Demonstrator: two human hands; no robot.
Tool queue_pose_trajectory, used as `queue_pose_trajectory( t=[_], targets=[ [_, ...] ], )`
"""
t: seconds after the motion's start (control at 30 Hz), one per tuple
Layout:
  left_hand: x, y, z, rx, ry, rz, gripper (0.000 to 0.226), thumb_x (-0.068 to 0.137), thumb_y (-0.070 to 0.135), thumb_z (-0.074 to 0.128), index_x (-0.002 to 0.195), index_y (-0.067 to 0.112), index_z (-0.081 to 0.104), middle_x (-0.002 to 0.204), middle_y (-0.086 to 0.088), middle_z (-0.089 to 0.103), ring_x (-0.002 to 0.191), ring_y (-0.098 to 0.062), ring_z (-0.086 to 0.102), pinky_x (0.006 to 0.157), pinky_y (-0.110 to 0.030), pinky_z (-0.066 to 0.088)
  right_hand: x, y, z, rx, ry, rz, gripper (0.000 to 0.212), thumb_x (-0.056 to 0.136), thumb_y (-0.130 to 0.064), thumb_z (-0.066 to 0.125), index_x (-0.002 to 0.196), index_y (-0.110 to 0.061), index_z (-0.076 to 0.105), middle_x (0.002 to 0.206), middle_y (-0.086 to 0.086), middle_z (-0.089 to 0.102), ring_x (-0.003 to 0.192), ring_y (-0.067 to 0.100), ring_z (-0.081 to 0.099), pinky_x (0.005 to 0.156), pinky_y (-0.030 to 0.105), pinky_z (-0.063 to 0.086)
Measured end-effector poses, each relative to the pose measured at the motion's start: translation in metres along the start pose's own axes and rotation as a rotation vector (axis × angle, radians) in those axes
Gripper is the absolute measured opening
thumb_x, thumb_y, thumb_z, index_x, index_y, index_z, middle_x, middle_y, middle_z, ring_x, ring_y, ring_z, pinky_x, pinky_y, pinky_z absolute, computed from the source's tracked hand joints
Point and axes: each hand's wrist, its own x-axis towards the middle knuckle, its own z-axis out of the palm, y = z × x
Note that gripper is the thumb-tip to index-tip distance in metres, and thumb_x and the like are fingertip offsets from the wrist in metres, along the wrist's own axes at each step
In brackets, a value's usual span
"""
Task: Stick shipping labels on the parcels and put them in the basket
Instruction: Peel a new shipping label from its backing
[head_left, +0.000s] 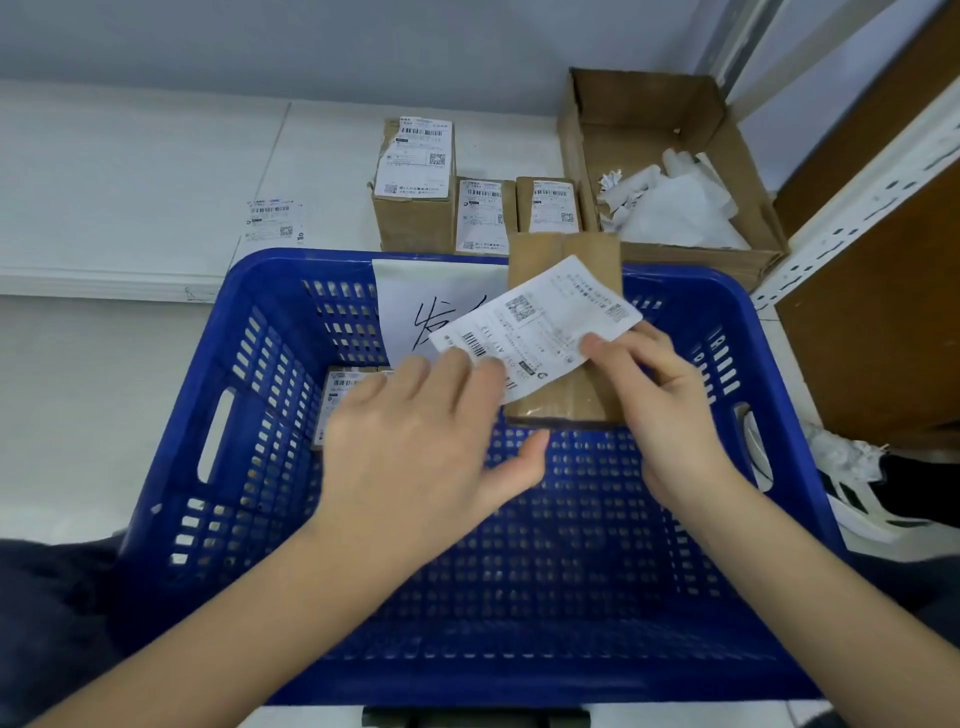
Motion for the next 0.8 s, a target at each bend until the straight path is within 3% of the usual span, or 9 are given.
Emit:
queue_pose_trajectory(
  t=[0.1, 0.2, 0.27, 0.4, 0.57, 0.6, 0.63, 0.7, 0.8],
  targets=[
    [0.013, -0.002, -0.015, -0.462, -0.293, -0.589, 0.048, 0.074, 0.069, 0.052, 0.092, 0.025, 0.054, 0.071, 0.01, 0.06, 0.062, -0.007, 0.058, 0.051, -0.022, 0.033, 0.0, -0.006, -0.003, 0.045, 0.04, -0.014, 0.016, 0.084, -0.025, 0.069, 0.076, -0.035, 0.077, 0.128, -0.011, 0.056, 0.116, 0.005, 0.054, 0.103, 0.036, 0.044],
    [0.016, -0.002, -0.011, -1.241, -0.532, -1.113, 0.043, 0.069, 0.057, 0.067, 0.095, 0.023, 0.067, 0.062, 0.012, 0.057, 0.053, -0.004, 0.053, 0.055, -0.024, 0.036, -0.006, -0.003, 0.001, 0.074, 0.062, 0.006, 0.014, 0.085, -0.027, 0.068, 0.079, -0.036, 0.076, 0.128, -0.012, 0.056, 0.115, 0.004, 0.054, 0.102, 0.035, 0.045],
    [0.013, 0.007, -0.01, -1.43, -0.545, -1.131, 0.055, 0.056, 0.057, 0.069, 0.1, 0.024, 0.071, 0.056, 0.015, 0.046, 0.046, -0.003, 0.037, 0.05, -0.019, 0.028, -0.007, -0.001, 0.001, 0.089, 0.094, 0.024, 0.011, 0.085, -0.029, 0.067, 0.084, -0.035, 0.076, 0.128, -0.012, 0.057, 0.115, 0.005, 0.055, 0.101, 0.037, 0.046],
    [0.013, 0.022, -0.011, -1.437, -0.364, -1.102, 0.046, 0.056, 0.041, 0.072, 0.1, 0.027, 0.072, 0.049, 0.017, 0.042, 0.045, 0.003, 0.042, 0.058, -0.015, 0.034, -0.011, 0.002, 0.002, 0.093, 0.133, -0.011, 0.009, 0.084, -0.031, 0.068, 0.089, -0.034, 0.075, 0.131, -0.011, 0.053, 0.111, 0.0, 0.055, 0.092, 0.025, 0.048],
    [0.015, 0.028, -0.012, -1.518, -0.24, -1.228, 0.035, 0.062, 0.031, 0.072, 0.096, 0.023, 0.072, 0.055, 0.023, 0.052, 0.043, 0.007, 0.049, 0.053, -0.001, 0.041, -0.024, 0.01, 0.015, 0.003, 0.021, -0.11, 0.017, 0.069, -0.046, 0.065, 0.084, -0.046, 0.073, 0.135, -0.012, 0.043, 0.126, 0.006, 0.046, 0.099, 0.025, 0.046],
    [0.016, 0.028, -0.013, -1.539, -0.213, -1.27, 0.032, 0.066, 0.029, 0.073, 0.097, 0.019, 0.072, 0.059, 0.01, 0.067, 0.043, 0.008, 0.05, 0.056, 0.0, 0.043, -0.024, 0.012, 0.015, -0.019, 0.01, -0.12, 0.017, 0.069, -0.047, 0.065, 0.084, -0.047, 0.073, 0.136, -0.012, 0.041, 0.129, 0.007, 0.044, 0.103, 0.029, 0.044],
    [0.016, 0.027, -0.013, -1.548, -0.195, -1.307, 0.027, 0.071, 0.027, 0.072, 0.095, 0.014, 0.071, 0.076, 0.006, 0.069, 0.041, 0.008, 0.05, 0.062, -0.005, 0.017, -0.024, 0.013, 0.014, -0.045, -0.002, -0.138, 0.017, 0.07, -0.047, 0.065, 0.085, -0.047, 0.072, 0.137, -0.012, 0.039, 0.131, 0.005, 0.041, 0.105, 0.03, 0.043],
    [0.017, 0.024, -0.014, -1.52, -0.18, -1.348, 0.019, 0.078, 0.023, 0.072, 0.086, 0.007, 0.066, 0.044, 0.013, 0.055, 0.035, 0.005, 0.046, 0.039, -0.007, 0.03, -0.025, 0.015, 0.013, -0.102, -0.042, -0.186, 0.014, 0.075, -0.04, 0.067, 0.086, -0.047, 0.071, 0.14, -0.015, 0.036, 0.133, -0.001, 0.035, 0.105, 0.021, 0.04],
    [0.018, 0.018, -0.015, -1.488, -0.14, -1.395, 0.014, 0.082, 0.017, 0.07, 0.092, 0.007, 0.071, 0.064, 0.011, 0.069, 0.046, 0.005, 0.058, 0.042, -0.008, 0.04, -0.025, 0.019, 0.013, -0.165, -0.105, -0.236, 0.029, 0.081, -0.017, 0.072, 0.09, -0.045, 0.068, 0.143, -0.015, 0.03, 0.131, -0.01, 0.029, 0.092, 0.003, 0.036]
  ],
)
